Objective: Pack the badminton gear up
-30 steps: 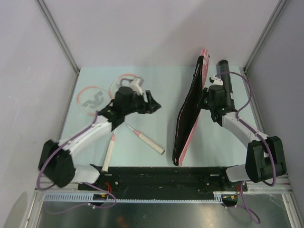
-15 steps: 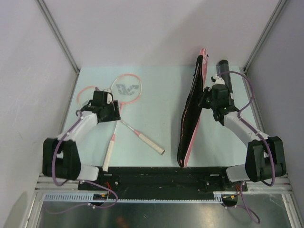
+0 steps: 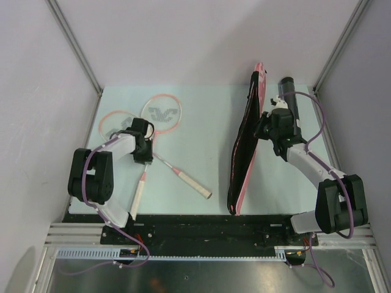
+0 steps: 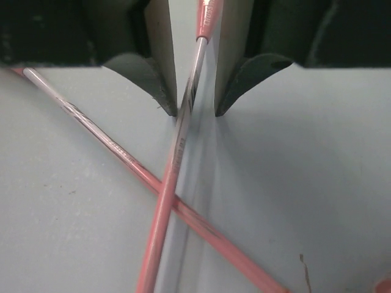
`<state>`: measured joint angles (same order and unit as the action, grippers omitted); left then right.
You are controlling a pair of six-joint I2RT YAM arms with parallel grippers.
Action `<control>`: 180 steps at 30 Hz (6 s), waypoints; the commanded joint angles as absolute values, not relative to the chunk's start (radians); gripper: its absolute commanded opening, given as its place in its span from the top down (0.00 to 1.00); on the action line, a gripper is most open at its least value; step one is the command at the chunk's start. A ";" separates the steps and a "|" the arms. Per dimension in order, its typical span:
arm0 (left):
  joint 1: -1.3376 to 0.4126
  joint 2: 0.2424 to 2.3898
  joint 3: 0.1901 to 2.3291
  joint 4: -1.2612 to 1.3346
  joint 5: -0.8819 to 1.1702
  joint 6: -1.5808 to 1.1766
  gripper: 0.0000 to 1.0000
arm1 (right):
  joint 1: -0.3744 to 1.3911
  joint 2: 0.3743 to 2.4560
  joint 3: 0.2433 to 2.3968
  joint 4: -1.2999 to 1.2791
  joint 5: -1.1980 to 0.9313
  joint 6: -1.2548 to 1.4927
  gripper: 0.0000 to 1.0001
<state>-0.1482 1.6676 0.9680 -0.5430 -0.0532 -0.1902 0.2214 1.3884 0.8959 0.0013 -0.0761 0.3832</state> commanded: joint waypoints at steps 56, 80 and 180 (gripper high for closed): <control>-1.084 1.440 1.172 -0.483 -0.876 0.090 1.00 | 0.229 1.661 1.189 0.038 0.262 0.629 1.00; -1.197 1.776 1.393 -0.486 -0.890 0.347 1.00 | 0.276 1.628 1.126 0.152 0.071 0.577 1.00; -0.802 2.181 1.930 -0.268 -0.073 -0.626 1.00 | 0.244 1.557 0.693 0.716 -0.517 0.977 1.00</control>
